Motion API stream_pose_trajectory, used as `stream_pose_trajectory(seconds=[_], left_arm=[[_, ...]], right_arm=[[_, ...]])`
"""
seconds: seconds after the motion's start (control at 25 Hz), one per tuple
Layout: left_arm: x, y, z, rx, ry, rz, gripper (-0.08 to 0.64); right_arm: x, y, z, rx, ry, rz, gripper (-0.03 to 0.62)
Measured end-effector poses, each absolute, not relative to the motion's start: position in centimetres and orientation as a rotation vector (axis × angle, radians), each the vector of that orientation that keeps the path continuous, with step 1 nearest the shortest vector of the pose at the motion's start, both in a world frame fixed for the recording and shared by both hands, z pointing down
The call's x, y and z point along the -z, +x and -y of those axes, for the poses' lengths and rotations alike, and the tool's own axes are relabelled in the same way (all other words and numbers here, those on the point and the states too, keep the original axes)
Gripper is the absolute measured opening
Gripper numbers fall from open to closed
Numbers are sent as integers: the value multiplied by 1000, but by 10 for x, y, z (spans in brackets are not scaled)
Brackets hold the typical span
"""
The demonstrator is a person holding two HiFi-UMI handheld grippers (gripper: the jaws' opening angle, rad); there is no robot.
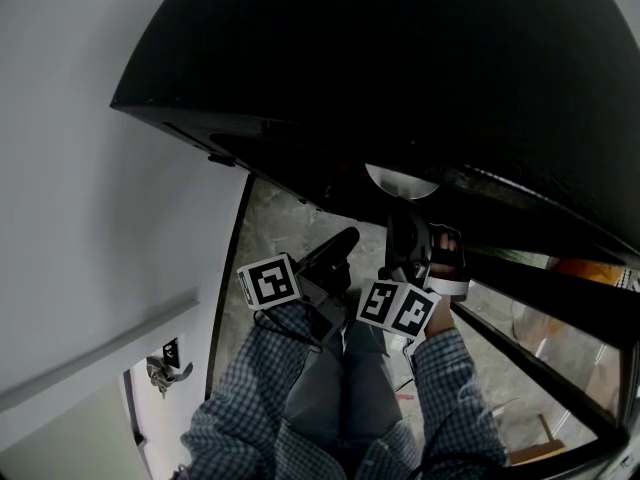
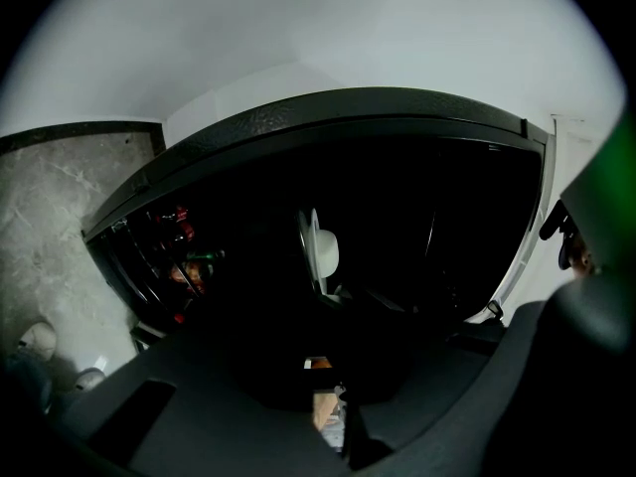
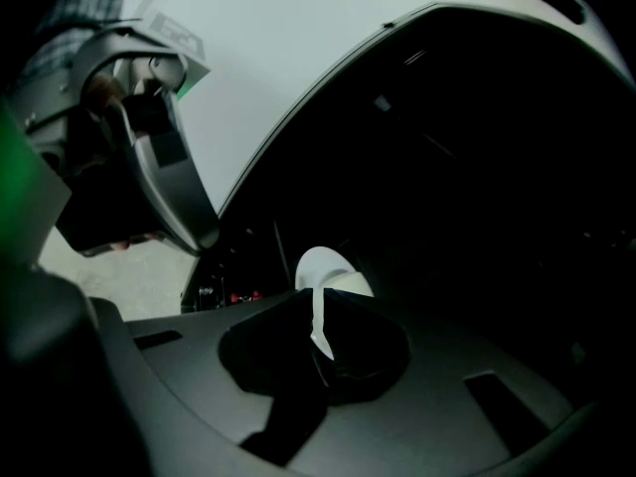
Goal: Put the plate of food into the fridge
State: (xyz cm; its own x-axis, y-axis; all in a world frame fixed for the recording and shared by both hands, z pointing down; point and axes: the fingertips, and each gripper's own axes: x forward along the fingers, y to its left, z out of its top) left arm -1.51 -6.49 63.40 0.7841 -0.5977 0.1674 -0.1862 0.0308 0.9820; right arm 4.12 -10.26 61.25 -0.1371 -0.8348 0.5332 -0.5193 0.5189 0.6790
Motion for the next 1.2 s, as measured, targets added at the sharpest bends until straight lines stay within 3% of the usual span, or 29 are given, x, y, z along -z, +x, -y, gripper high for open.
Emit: stream_pose_trajectory(seconds=[0.44,1.2], left_arm=[[-568,-19,57,178,1780,701,8],[-403,-9,47,63,2211,757,6]], right_arm=[[-549,43,79,-411,1479,2134,6],[-401,64,53,-478,1615,2342,6]])
